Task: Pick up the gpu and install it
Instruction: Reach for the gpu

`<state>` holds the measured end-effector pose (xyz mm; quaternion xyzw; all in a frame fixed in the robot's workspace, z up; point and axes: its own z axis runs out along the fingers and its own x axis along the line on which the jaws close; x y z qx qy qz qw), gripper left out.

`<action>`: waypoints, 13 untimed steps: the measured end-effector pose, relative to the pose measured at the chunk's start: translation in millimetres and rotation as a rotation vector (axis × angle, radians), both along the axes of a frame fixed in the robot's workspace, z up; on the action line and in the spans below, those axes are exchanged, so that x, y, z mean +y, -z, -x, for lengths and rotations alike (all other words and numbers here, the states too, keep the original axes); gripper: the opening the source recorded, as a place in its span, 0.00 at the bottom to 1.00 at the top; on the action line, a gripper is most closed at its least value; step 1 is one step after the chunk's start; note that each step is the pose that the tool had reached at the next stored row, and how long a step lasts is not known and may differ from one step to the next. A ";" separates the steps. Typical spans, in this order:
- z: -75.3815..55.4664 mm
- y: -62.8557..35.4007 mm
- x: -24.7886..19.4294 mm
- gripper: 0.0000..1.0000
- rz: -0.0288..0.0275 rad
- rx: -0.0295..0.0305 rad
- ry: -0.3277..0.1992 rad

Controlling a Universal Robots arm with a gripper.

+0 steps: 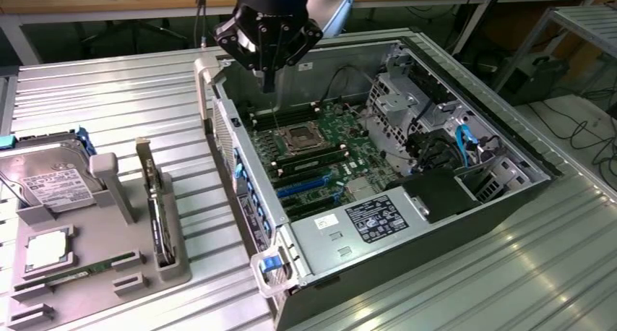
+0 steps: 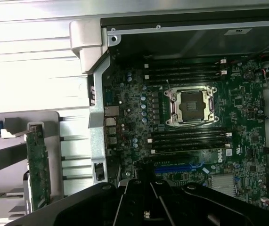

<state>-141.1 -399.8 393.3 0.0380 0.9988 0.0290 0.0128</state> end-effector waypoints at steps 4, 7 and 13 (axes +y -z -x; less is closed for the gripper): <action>1.0 0.0 -0.2 0.11 0.0000 -0.0001 0.000; 2.0 0.0 -0.3 0.11 0.0000 0.0000 0.000; 3.8 0.0 -0.6 0.11 0.0000 -0.0001 0.000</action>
